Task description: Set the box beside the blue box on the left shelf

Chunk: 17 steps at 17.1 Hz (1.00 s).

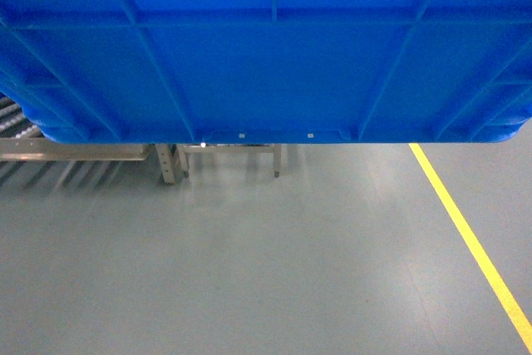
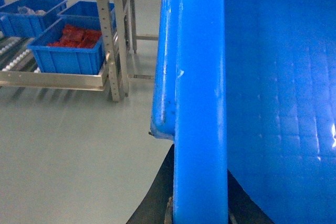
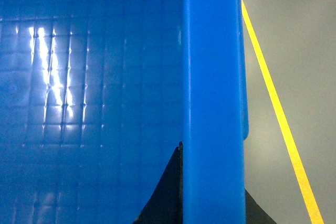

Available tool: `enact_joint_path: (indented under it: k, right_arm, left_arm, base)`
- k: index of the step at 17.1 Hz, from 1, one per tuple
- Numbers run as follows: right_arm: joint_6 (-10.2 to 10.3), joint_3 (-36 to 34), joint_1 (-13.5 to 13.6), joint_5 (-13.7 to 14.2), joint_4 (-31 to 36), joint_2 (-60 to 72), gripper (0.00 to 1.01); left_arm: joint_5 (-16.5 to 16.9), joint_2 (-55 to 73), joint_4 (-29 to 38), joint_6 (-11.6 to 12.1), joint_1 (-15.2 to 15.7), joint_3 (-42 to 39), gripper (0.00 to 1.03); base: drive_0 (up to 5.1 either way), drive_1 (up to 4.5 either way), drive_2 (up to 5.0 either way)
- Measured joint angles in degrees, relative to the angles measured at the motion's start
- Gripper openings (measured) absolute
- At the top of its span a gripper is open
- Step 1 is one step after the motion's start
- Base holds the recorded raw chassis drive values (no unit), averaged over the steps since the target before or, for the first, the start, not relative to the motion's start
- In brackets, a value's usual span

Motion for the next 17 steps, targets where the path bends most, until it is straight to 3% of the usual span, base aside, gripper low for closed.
enact_joint_path:
  k: [17]
  right_arm:
    - [0.0,0.0,0.0,0.0,0.0,0.0,0.07]
  left_arm:
    - [0.0,0.0,0.0,0.1,0.0,0.0,0.06]
  base:
    - [0.0,4.22,-4.1]
